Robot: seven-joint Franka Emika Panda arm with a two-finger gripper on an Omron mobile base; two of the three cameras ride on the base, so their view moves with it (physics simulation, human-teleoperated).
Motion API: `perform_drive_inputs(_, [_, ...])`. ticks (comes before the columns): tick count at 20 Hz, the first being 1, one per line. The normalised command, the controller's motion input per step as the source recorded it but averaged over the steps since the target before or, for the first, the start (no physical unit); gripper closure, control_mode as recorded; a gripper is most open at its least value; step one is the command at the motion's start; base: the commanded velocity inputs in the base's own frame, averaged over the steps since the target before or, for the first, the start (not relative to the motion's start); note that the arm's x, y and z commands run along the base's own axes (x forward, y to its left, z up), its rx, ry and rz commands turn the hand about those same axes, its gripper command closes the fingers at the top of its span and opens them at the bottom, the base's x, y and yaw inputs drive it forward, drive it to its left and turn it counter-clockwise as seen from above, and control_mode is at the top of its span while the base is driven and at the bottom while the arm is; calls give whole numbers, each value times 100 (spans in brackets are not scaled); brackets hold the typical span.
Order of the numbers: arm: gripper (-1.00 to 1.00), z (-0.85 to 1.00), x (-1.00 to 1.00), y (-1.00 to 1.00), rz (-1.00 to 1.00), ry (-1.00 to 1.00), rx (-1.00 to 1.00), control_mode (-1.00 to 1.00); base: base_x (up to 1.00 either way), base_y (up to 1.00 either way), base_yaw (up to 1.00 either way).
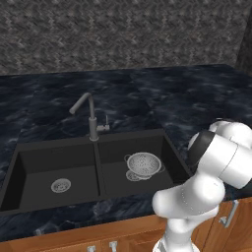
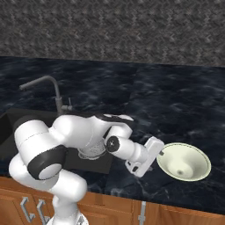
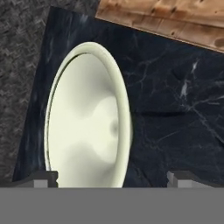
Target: Place the bowl in the left basin and the colander in the right basin of the sink.
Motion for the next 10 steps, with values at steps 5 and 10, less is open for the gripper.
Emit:
perform_drive_inputs(5, [-100,-22,17,-2,0,0,0,-100,0,0,0])
perform_drive_inputs(10, [-100,-29,10,-8,0,0,0,-100,0,0,0])
